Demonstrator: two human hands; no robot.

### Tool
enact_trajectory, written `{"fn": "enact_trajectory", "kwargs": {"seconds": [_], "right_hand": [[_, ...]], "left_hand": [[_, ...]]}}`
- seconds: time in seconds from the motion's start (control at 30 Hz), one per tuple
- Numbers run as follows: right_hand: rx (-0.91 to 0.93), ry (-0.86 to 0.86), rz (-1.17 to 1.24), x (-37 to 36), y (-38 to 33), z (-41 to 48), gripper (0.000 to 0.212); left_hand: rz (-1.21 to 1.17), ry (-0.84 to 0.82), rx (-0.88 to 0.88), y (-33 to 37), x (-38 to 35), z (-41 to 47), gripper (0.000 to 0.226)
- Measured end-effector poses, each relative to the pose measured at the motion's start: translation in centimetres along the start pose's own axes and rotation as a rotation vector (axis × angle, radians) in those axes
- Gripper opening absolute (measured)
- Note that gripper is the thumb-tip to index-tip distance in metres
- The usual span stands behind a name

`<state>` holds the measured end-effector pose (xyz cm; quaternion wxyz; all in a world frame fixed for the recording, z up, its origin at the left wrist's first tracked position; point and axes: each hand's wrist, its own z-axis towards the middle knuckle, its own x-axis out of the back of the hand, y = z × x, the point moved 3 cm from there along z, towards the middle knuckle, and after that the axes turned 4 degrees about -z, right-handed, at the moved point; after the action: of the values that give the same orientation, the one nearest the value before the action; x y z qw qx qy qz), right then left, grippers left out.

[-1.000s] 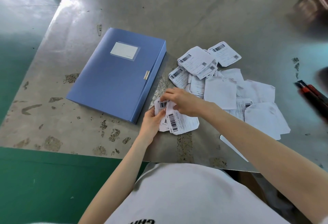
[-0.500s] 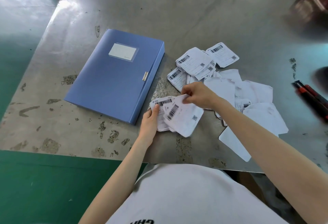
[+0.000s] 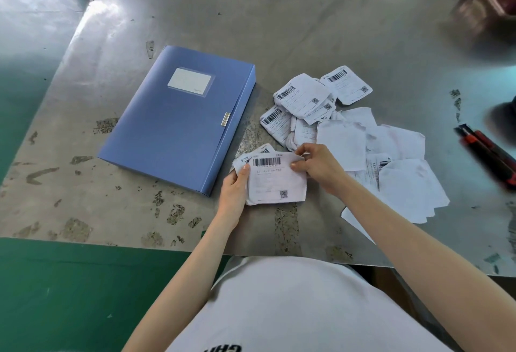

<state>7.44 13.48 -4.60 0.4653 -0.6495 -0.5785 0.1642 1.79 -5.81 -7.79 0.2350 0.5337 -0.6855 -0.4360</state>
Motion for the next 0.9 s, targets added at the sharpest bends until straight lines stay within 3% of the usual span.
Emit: {"fn": "enact_trajectory", "kwargs": {"seconds": [0.13,0.23,0.37,0.63,0.8,0.9], "right_hand": [[0.064,-0.074,-0.164,-0.8,-0.5,-0.5,0.022],[0.147,0.006,-0.288,-0.1,-1.2,-0.4,0.015],[0.247,0.162,-0.262,0.7,-2.2,-0.3,0.015],[0.355,0.098,-0.255,-1.3,-3.0,-0.5,0.009],[0.303,0.124,-0.239,-1.9,-2.0,-0.8,0.02],[0.265,0.164,-0.199,-1.8,-1.5,-0.9,0.048]], "left_hand": [[0.002,0.012,-0.003,0.0,0.1,0.0,0.019],[0.001,0.001,0.013,0.0,0.1,0.1,0.022],[-0.015,-0.021,0.044,0.0,0.2,0.1,0.027],[-0.023,-0.12,-0.002,0.3,0.1,-0.2,0.024],[-0.008,-0.121,-0.028,0.5,0.1,-0.3,0.016],[-0.012,-0.119,-0.089,0.9,-0.3,-0.6,0.019]]}}
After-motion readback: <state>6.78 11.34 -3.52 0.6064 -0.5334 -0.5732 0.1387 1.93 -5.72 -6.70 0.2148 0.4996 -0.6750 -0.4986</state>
